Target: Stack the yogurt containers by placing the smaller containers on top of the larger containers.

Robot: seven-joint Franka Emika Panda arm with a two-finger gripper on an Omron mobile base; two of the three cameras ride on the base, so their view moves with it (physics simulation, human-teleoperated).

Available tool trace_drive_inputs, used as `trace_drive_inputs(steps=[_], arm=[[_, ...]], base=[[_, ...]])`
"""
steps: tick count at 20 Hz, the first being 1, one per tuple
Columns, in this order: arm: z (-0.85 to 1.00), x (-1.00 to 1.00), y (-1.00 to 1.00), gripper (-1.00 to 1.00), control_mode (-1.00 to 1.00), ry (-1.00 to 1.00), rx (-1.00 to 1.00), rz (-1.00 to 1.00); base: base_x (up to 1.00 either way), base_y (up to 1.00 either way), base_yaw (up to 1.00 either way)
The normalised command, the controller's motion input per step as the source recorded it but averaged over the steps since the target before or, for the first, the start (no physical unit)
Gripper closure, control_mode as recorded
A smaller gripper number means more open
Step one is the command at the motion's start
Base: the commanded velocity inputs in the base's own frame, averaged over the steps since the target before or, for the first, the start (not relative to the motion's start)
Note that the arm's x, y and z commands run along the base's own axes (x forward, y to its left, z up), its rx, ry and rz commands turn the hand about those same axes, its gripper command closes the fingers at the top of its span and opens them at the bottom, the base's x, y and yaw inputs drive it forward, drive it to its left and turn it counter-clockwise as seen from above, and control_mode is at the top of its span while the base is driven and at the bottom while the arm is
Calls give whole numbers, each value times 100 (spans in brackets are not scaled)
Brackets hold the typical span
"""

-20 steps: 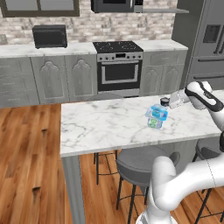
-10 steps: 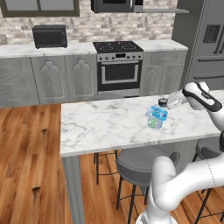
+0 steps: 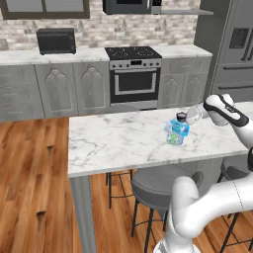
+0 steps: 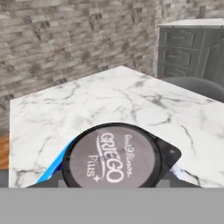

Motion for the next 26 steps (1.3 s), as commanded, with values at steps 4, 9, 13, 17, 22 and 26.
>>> trace_drive_inputs(steps=[4,9,13,17,22,26], arm=[[-8,0,6,100,-100,0,0,0],[-7,0,3,100,-100,0,0,0],[-1,0,4,-100,-100,0,0,0],[0,0,0,-100,-100,0,0,0],[0,0,0,-100,-100,0,0,0],[0,-2,0,-100,-100,0,0,0]], base=[[0,0,0],[0,0,0],[0,0,0],[0,0,0],[0,0,0],[0,0,0]])
